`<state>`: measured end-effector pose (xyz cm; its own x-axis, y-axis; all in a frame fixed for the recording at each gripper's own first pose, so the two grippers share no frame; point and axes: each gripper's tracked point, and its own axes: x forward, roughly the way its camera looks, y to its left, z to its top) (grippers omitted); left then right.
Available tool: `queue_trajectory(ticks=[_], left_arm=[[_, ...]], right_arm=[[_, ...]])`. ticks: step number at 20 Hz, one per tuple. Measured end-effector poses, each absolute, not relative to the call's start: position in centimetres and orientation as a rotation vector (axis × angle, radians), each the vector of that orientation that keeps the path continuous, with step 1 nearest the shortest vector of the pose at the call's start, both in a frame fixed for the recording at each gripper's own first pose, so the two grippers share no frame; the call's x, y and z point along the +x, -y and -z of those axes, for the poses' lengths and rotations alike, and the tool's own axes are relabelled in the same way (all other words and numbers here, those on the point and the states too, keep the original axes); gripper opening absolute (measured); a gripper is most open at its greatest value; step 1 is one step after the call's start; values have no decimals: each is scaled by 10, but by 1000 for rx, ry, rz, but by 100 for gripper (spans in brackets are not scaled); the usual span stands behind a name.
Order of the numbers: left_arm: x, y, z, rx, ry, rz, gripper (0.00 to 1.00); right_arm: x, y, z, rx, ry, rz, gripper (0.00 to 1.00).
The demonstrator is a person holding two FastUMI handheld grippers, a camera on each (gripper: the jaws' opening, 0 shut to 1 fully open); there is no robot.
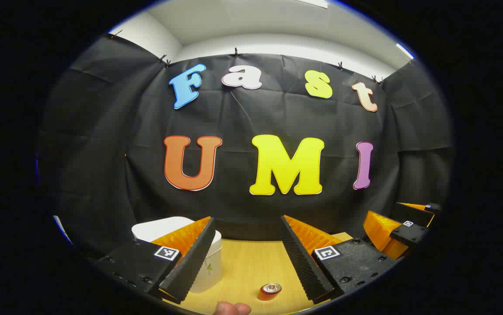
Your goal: Press the lid of the desktop garbage bin to open it, pick up the crumpled paper on the desktop and throw it into the bin, then pick up the pop can on the desktop and drop it into the bin, and finally close the garbage bin lid.
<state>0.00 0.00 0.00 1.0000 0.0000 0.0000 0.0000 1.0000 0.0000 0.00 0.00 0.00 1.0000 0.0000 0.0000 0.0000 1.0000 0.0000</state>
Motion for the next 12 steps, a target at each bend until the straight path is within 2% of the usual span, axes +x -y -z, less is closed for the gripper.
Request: queue_trajectory(ticks=[2,3,12], left_arm=[[4,-2,-1,-1,-3,-20,96],[6,-2,-5,6,5,-22,96],[11,1,-4,36,0,9,96]], right_arm=[[4,0,-2,-7,3,-11,93],[5,0,-5,-12,12,-13,96],[14,1,1,-11,-7,-19,96]])
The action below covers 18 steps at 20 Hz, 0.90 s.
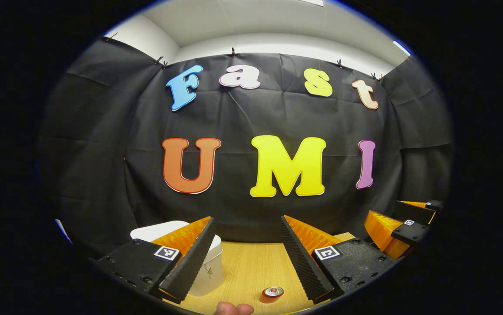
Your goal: Press the lid of the desktop garbage bin to open it, pick up the crumpled paper on the desktop and throw it into the bin, then pick up the pop can on the desktop and drop it into the bin, and finally close the garbage bin lid.
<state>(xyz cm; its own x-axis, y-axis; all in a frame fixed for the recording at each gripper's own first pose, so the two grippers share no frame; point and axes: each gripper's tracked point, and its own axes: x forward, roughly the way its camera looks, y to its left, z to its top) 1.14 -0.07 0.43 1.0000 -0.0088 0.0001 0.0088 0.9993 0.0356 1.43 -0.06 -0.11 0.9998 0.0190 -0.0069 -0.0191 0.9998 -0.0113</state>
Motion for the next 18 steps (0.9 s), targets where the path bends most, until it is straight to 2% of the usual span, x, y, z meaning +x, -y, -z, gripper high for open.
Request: queue_trajectory(ticks=[10,13,14,18], left_arm=[[18,-23,0,60,-9,-32,96],[27,-40,1,76,-16,-73,96],[32,-49,2,79,-15,-90,96],[51,-84,3,92,-17,-153,96]], right_arm=[[18,-15,4,-29,-7,-40,96],[20,-12,5,-26,-9,-35,99],[21,-10,5,-25,-11,-32,96],[26,-1,4,-18,-15,-18,96]])
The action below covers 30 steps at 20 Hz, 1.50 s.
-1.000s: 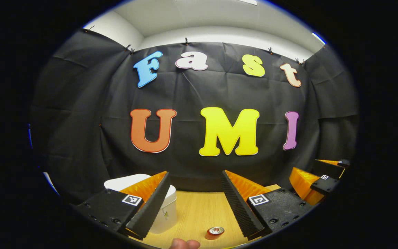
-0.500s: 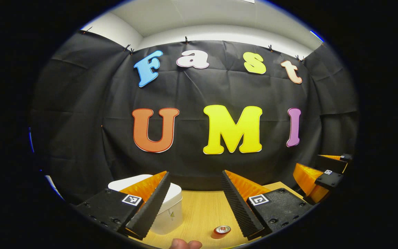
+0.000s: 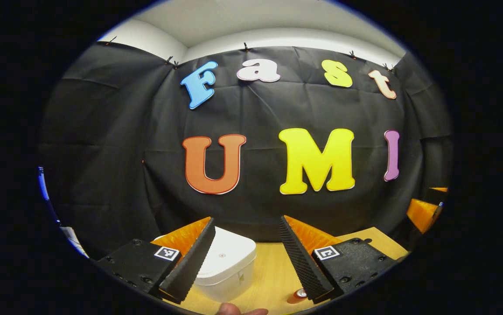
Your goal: Press the lid of the desktop garbage bin to open it, pick up the crumpled paper on the desktop and throw it into the bin, then pick up the pop can on the desktop and drop it into the bin, and finally close the garbage bin lid.
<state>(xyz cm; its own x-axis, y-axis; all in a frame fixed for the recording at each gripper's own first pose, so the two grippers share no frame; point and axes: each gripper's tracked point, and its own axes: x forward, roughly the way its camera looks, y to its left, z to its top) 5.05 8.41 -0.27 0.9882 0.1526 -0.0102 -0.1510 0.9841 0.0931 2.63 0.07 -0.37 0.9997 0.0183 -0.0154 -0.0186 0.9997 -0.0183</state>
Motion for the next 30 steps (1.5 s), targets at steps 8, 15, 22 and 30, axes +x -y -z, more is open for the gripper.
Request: queue_trajectory(ticks=[8,15,22,30], left_arm=[[87,-122,28,85,-91,-196,99],[114,-157,64,58,-181,-250,61],[126,-164,105,11,-281,-270,30],[127,-152,132,-32,-354,-237,11]], right_arm=[[34,7,8,-16,-33,-9,96],[36,20,15,-22,-58,4,96],[40,26,28,-33,-92,4,96],[44,36,29,-41,-92,1,96]])
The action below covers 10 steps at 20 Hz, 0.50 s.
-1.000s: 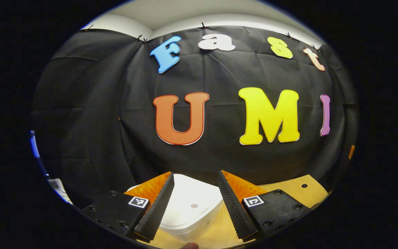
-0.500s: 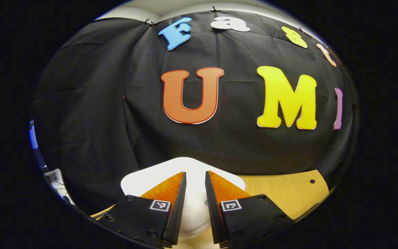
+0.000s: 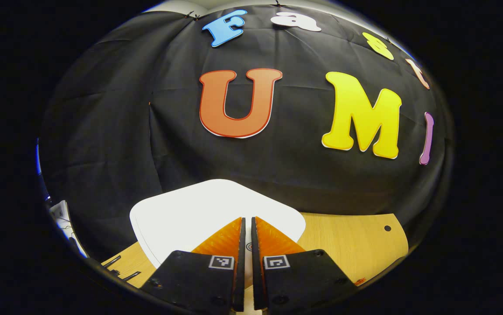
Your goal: Press the lid of the desktop garbage bin to open it, pick up the crumpled paper on the desktop and throw it into the bin, then pick up the pop can on the desktop and drop it into the bin, and finally close the garbage bin lid.
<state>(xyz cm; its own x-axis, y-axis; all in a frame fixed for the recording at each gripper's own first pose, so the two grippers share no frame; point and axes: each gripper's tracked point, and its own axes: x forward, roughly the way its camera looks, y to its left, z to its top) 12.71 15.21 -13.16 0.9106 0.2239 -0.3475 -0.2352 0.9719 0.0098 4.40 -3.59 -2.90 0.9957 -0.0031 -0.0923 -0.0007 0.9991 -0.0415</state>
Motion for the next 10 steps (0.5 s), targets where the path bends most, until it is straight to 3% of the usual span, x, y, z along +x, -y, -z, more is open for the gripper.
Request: queue_trajectory(ticks=[10], left_arm=[[127,-153,137,5,-372,-262,4]], right_arm=[[48,35,39,-15,-117,-16,96]])
